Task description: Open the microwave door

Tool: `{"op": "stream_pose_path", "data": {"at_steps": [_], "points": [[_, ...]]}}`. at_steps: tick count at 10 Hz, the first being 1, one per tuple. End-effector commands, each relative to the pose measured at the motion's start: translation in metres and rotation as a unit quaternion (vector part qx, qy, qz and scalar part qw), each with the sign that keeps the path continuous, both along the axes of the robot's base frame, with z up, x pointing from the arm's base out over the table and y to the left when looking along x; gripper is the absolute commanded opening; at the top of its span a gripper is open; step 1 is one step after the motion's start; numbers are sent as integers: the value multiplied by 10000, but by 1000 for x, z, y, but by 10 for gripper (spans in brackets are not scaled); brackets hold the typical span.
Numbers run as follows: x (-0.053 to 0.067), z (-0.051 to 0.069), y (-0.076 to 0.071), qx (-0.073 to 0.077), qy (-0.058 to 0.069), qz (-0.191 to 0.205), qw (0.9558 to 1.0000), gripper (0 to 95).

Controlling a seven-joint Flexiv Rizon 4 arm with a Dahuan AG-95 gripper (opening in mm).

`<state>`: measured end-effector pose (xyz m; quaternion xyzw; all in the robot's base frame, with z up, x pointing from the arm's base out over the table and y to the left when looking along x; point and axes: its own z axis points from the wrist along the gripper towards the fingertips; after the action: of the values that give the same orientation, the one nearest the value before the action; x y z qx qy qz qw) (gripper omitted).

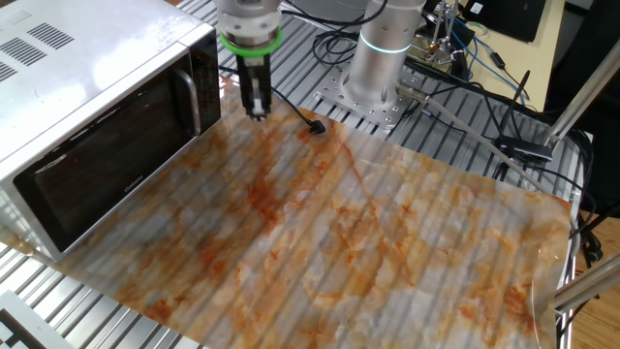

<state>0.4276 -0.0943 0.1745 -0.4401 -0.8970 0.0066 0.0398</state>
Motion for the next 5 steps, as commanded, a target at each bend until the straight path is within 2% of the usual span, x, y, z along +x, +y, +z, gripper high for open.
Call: {"op": "stream_pose_path", "data": {"at_steps": [1,2,3,5], "points": [[-10,1,-14,-81,-6,-360,9993,0],[-15,0,-23,-101,-43,-597,9982,0],[-18,0,-29,-123,-20,-712,9974,0],[-21,0,-42,-268,-21,-1224,9921,0]]}}
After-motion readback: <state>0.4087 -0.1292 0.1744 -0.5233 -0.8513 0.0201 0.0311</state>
